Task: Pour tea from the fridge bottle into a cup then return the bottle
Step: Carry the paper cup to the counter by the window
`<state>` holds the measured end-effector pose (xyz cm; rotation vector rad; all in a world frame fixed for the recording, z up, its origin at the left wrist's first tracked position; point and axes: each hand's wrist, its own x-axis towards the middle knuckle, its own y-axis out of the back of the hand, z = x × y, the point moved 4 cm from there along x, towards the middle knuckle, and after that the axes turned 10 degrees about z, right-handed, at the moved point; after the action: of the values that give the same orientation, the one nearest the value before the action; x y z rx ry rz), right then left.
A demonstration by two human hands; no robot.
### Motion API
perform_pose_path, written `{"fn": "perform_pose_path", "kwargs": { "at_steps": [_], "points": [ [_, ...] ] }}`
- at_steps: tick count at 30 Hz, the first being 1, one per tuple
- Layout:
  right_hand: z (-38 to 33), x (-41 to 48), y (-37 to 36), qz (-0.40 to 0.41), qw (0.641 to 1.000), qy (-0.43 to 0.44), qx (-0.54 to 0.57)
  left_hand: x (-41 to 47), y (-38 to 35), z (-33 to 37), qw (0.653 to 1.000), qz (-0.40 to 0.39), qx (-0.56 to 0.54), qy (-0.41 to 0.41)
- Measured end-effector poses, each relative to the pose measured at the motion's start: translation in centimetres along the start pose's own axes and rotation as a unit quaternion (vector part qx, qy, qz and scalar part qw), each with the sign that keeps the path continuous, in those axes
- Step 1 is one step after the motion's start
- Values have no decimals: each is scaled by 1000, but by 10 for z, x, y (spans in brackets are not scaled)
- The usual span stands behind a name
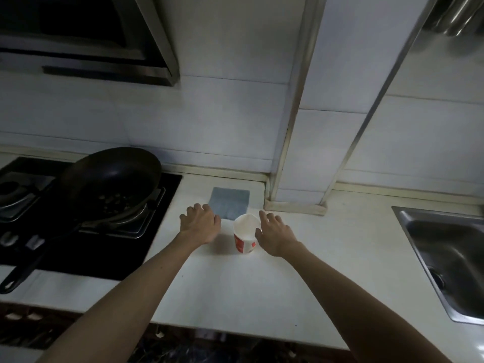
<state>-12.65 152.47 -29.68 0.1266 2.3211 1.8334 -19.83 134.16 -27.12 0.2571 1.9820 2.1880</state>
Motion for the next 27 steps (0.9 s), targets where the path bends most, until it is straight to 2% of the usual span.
{"fn": "perform_pose_path", "kwargs": {
  "at_steps": [4,7,11,14,19,23,27],
  "points": [
    [4,8,-17,0,999,-6,52,18,-20,4,998,-37,-52,6],
    [6,13,-31,5,995,-7,97,28,-41,9,980,-79,-173,54],
    [11,15,-49,13,987,-7,160,31,-67,16,916,-162,-330,159],
    [15,18,-61,15,981,-23,193,31,-83,19,864,-193,-397,241],
    [18,26,-78,36,957,-60,282,31,-105,25,790,-226,-477,312],
    [21,31,-92,76,936,-89,332,31,-119,25,763,-230,-505,332],
    [15,32,-91,117,927,-73,349,29,-128,19,758,-222,-508,344]
  ]
}}
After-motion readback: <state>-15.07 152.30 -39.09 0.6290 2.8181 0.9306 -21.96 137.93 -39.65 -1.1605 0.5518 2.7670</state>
